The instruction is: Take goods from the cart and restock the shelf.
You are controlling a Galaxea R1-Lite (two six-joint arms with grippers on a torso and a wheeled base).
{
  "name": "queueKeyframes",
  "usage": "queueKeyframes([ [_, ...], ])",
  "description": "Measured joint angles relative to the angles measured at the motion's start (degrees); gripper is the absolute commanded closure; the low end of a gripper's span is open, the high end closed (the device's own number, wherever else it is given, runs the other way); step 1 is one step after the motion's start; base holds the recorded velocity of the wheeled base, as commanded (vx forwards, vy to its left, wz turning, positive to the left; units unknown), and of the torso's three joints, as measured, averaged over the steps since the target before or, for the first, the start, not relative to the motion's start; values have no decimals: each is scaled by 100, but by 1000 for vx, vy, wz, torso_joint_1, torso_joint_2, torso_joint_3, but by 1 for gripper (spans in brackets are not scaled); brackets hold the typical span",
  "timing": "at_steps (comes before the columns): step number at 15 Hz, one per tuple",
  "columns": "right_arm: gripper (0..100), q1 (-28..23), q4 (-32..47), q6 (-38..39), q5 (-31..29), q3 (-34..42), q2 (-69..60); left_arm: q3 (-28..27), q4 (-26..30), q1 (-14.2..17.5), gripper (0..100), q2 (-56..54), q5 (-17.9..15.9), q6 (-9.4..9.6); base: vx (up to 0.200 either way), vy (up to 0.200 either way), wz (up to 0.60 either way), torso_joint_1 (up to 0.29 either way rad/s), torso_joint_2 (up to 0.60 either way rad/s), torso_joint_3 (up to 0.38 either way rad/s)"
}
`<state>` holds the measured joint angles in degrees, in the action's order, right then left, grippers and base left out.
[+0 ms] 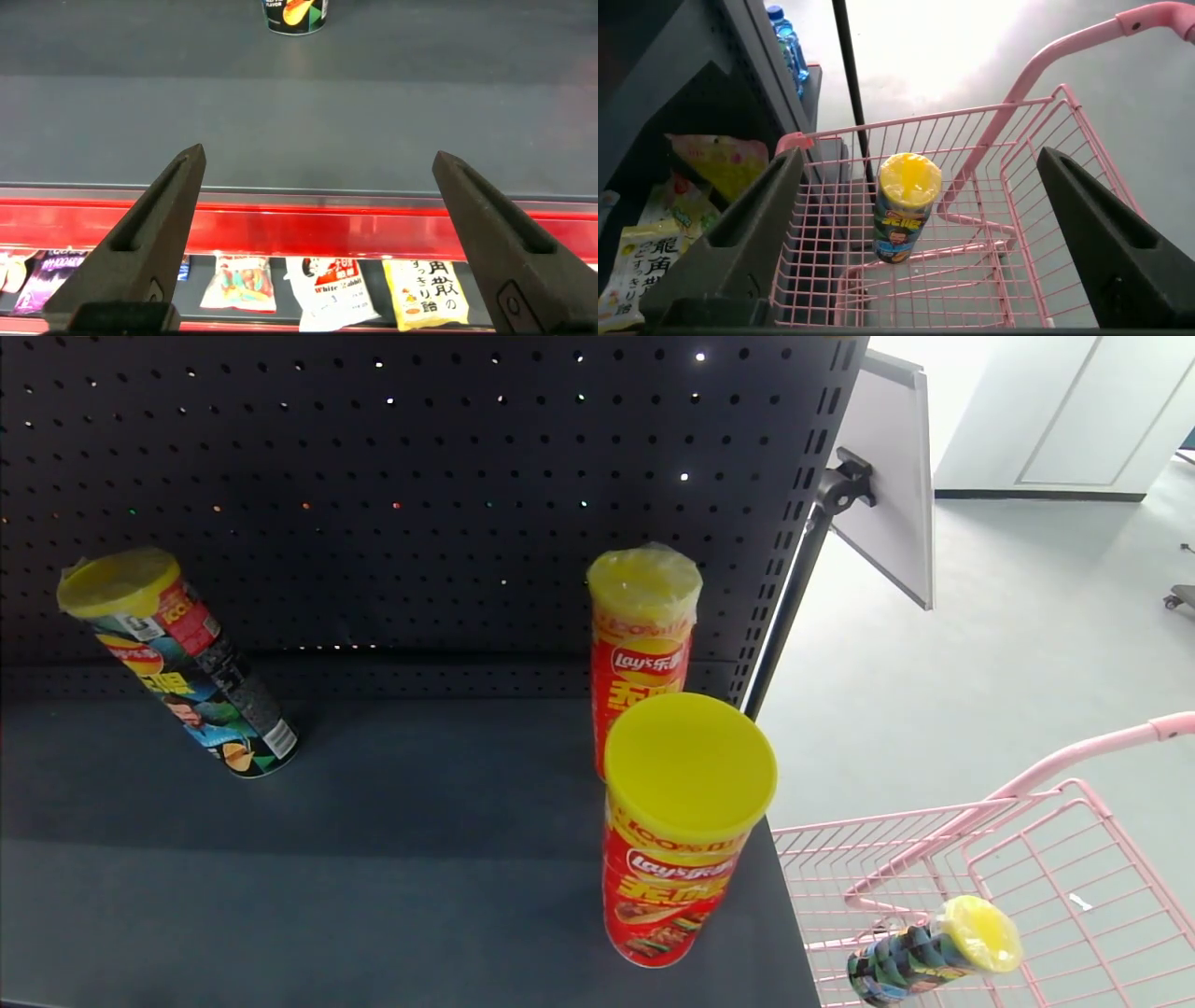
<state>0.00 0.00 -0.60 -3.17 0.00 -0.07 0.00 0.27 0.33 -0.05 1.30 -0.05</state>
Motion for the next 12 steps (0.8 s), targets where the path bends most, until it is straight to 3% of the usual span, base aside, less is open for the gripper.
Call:
queueKeyframes([
  [4, 0, 0, 0, 0, 2, 0, 0, 0, 0, 0, 0, 0, 0, 2, 0, 0, 0, 0, 0, 0],
  [12, 0, 0, -2, 0, 0, 0, 0, 0, -2, -4, 0, 0, 0, -2, -200, 0, 0, 1, 3, 3],
])
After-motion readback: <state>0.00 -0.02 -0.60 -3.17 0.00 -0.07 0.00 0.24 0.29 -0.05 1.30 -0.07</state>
